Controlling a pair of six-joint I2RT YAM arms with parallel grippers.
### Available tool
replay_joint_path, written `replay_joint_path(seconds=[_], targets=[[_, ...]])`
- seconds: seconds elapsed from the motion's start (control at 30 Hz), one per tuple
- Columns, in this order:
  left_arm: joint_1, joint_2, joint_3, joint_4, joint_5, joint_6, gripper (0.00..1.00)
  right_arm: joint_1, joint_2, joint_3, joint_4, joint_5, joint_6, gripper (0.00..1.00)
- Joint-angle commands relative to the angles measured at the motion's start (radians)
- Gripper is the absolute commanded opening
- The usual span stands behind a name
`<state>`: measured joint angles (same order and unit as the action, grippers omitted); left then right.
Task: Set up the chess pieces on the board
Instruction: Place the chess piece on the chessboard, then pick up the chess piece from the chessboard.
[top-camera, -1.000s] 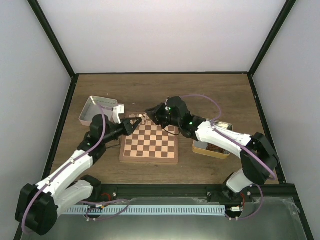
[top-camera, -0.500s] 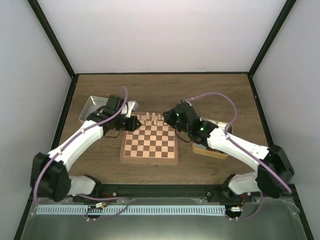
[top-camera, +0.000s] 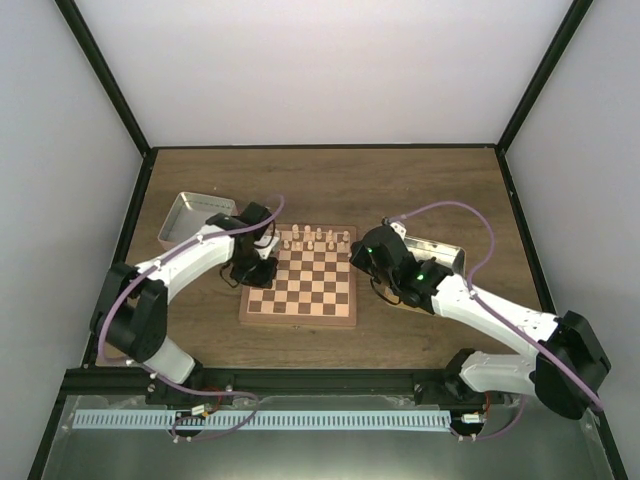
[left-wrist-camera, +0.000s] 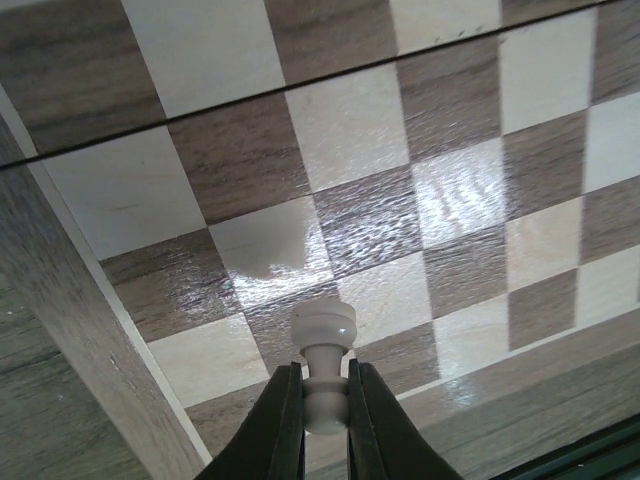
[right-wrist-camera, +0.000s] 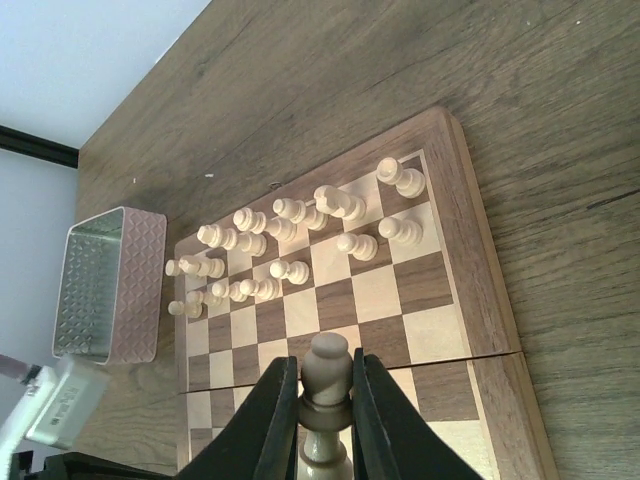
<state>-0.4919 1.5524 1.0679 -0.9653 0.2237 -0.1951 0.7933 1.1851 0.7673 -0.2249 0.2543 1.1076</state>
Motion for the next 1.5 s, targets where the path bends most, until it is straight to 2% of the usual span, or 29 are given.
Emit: replay_joint_path(seconds=[0.0,0.13,0.2,0.33,0.67,0.73,0.9,1.0,1.13,1.33,1.47], targets=[[-0.027,0.052,0.034,-0.057,-0.067,0.015,0.11,-0.003,-0.017,-0.005,0.011,0.049,-0.02,0.12],[-0.039,0.098,0.052,-0.055,-0.072,0.017,0.14,-0.002,-0.027,-0.011,0.024,0.052,-0.016,0.12],[-0.04,0.113,0.068,-0.052,-0.072,0.017,0.24,-0.002,-0.029,-0.014,0.027,0.053,-0.011,0.12],[-0.04,0.102,0.089,-0.036,-0.075,0.011,0.35,-0.003,-0.033,-0.016,0.021,0.055,-0.011,0.13],[-0.052,0.026,-0.026,0.048,-0.047,-0.045,0.4,-0.003,-0.031,-0.019,0.004,0.057,-0.008,0.13],[-0.053,0.028,-0.043,0.06,-0.048,-0.047,0.38,-0.002,-0.026,-0.019,0.007,0.052,-0.006,0.13],[-0.057,0.048,-0.039,0.093,-0.061,-0.062,0.24,-0.002,-0.019,-0.013,0.007,0.042,-0.007,0.12],[-0.057,0.054,-0.026,0.1,-0.097,-0.07,0.24,-0.002,-0.029,-0.015,0.0,0.052,-0.008,0.12],[-0.056,0.057,-0.019,0.106,-0.102,-0.072,0.28,-0.003,-0.042,-0.02,-0.004,0.061,-0.006,0.12],[-0.057,0.044,-0.018,0.112,-0.099,-0.072,0.11,-0.002,-0.047,-0.022,-0.009,0.066,-0.007,0.12],[-0.067,0.035,-0.005,0.116,-0.084,-0.067,0.09,-0.002,-0.059,-0.027,-0.023,0.086,-0.005,0.12]])
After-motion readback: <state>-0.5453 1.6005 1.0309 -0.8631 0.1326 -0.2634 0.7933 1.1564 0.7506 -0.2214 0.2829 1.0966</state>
